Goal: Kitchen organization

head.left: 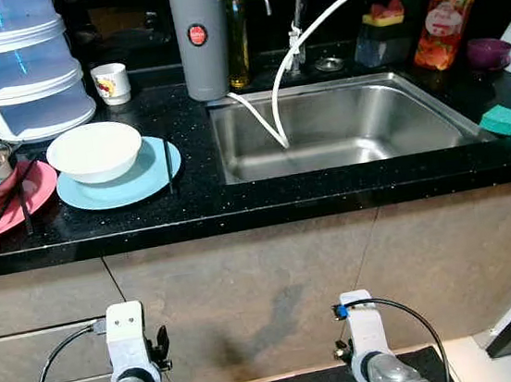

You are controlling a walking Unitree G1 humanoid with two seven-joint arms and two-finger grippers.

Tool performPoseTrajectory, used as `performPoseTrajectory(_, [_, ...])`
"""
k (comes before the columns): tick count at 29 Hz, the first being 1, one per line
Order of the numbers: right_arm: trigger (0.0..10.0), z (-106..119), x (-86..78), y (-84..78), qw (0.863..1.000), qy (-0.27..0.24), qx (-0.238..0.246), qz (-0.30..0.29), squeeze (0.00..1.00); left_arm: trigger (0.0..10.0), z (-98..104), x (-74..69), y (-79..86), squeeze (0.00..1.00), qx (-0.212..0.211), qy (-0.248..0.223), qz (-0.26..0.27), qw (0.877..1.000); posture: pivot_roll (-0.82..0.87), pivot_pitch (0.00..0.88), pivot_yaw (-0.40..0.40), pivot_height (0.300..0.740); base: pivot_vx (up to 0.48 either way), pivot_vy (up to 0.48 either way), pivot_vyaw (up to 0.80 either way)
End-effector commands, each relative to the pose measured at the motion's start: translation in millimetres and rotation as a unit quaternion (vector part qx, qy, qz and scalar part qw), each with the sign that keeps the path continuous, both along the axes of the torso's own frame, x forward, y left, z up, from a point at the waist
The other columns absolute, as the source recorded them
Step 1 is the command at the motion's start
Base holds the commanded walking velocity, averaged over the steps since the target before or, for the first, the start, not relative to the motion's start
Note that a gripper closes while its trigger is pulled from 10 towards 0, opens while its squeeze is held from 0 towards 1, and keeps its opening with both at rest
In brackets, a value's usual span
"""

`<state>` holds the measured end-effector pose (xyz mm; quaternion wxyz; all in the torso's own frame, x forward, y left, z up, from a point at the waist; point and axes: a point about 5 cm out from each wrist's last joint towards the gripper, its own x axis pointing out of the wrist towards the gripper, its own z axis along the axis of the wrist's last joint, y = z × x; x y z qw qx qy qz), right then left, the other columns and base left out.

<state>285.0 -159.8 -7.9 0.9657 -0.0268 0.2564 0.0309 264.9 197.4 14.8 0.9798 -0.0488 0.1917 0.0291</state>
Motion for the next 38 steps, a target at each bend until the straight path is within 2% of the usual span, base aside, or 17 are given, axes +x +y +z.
performPoseTrajectory(1, [10.0, -4.8, -4.5, -1.4, 1.000, 0.006, 0.002, -0.010, 0.00, 10.0, -5.0, -3.2, 4.9, 0.00, -0.001, 0.006, 0.006, 1.000, 0.04, 0.072, 0.031, 0.740, 0.000, 0.000, 0.00])
performPoseTrajectory(3, [10.0, -8.1, -8.6, -6.0, 1.000, 0.009, -0.013, -0.014, 0.00, 10.0, -4.7, -3.3, 2.7, 0.00, -0.004, 0.004, 0.006, 1.000, 0.04, 0.078, 0.030, 0.740, 0.000, 0.000, 0.00])
performPoseTrajectory(8, [10.0, -9.4, -11.7, -9.8, 1.000, 0.006, -0.013, -0.019, 0.00, 10.0, -7.7, -4.3, -0.5, 0.00, 0.003, 0.012, -0.005, 1.000, 0.04, 0.089, 0.017, 0.740, 0.000, 0.000, 0.00])
performPoseTrajectory(14, [10.0, -7.5, -11.1, -7.8, 1.000, -0.008, -0.017, -0.004, 0.00, 10.0, -5.1, -5.7, -5.8, 0.00, 0.027, 0.001, -0.031, 0.999, 0.03, 0.110, 0.007, 0.740, 0.000, -0.480, 0.00])
performPoseTrajectory(19, [10.0, -4.9, -10.0, -9.8, 1.000, -0.019, -0.019, -0.007, 0.00, 10.0, 4.0, -5.5, -9.8, 0.00, 0.002, -0.029, -0.024, 0.999, 0.02, 0.133, 0.000, 0.740, 0.000, 0.000, 0.00])
performPoseTrajectory(22, [10.0, -5.5, -14.0, -19.4, 0.999, -0.026, -0.027, -0.017, 0.00, 10.0, 1.4, -9.5, -19.0, 0.00, -0.001, -0.027, -0.041, 0.999, 0.01, 0.149, -0.015, 0.740, 0.000, 0.000, 0.00])
performPoseTrajectory(26, [10.0, -7.5, -16.3, -20.9, 0.999, -0.019, -0.038, -0.012, 0.00, 10.0, -2.8, -12.0, -24.9, 0.00, -0.006, -0.016, -0.046, 0.999, -0.03, 0.152, -0.038, 0.740, 0.000, 0.000, 0.00])
performPoseTrajectory(31, [10.0, 4.6, -5.7, -16.2, 0.998, -0.052, -0.020, -0.002, 0.00, 10.0, -2.1, -14.5, -31.1, 0.00, -0.007, -0.021, -0.037, 0.999, -0.01, 0.132, -0.060, 0.740, 0.000, 0.000, 0.00])
performPoseTrajectory(34, [10.0, 5.6, -4.5, -16.8, 0.998, -0.055, -0.010, -0.009, 0.00, 10.0, -3.2, -15.7, -31.5, 0.00, -0.009, -0.014, -0.027, 0.999, -0.01, 0.126, -0.057, 0.740, 0.000, 0.000, 0.00])
performPoseTrajectory(35, [10.0, 5.0, -4.8, -18.9, 0.998, -0.055, 0.000, -0.019, 0.00, 10.0, -3.2, -16.5, -30.9, 0.00, 0.006, -0.014, -0.030, 0.999, -0.01, 0.125, -0.050, 0.740, 0.000, 0.000, 0.00])
performPoseTrajectory(38, [10.0, 4.4, -5.4, -20.6, 0.998, -0.055, 0.011, -0.030, 0.00, 10.0, -3.3, -17.2, -30.1, 0.00, 0.009, -0.012, -0.031, 0.999, -0.01, 0.129, -0.041, 0.740, 0.000, 0.000, 0.00])
